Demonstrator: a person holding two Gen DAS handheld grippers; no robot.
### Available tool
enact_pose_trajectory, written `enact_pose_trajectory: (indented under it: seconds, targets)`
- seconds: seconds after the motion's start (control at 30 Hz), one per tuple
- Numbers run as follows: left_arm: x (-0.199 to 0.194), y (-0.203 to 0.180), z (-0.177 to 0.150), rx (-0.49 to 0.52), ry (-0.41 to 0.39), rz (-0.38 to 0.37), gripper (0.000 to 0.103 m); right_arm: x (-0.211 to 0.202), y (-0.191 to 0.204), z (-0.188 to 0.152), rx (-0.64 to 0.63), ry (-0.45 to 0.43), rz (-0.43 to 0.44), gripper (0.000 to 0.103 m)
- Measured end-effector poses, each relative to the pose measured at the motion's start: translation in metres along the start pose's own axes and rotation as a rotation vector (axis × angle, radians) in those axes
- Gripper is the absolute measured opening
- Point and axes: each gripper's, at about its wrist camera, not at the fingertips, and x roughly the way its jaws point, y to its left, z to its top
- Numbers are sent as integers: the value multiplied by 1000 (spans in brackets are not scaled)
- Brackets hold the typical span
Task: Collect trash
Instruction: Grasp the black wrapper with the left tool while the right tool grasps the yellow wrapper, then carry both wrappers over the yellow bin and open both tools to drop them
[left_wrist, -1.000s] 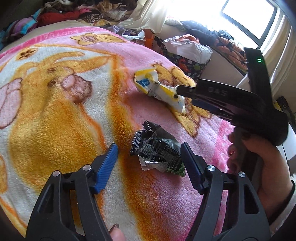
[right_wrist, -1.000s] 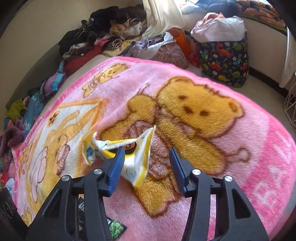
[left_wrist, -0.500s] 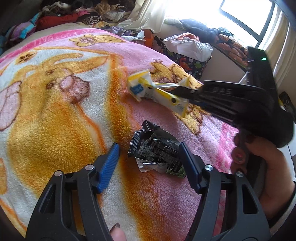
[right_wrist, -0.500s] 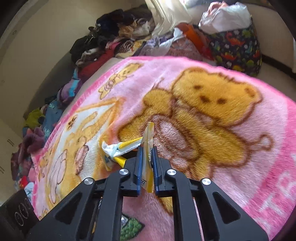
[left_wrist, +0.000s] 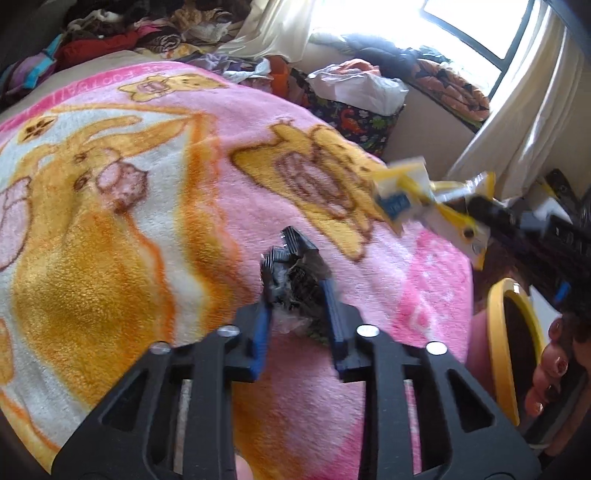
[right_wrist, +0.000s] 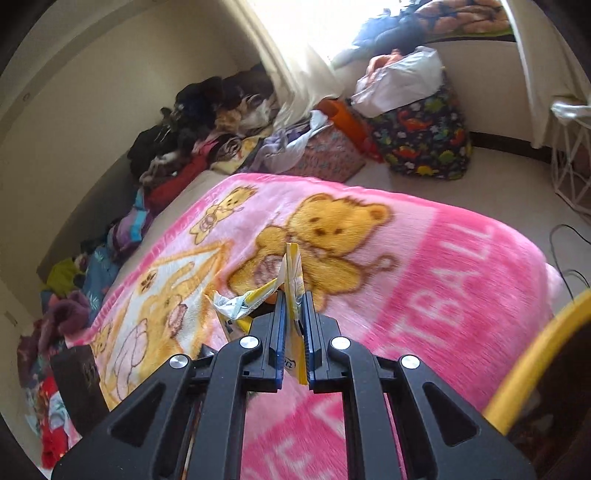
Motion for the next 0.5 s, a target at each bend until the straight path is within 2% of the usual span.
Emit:
enact_pose_trajectory:
  seconds: [0.13, 0.5]
  targets:
    - [-9, -15, 1, 30, -8, -35, 4, -30, -12, -7, 8, -36, -33, 9]
    - [-38, -61, 9, 102, -53, -113, 4, -98, -38, -20, 67, -130, -78, 9]
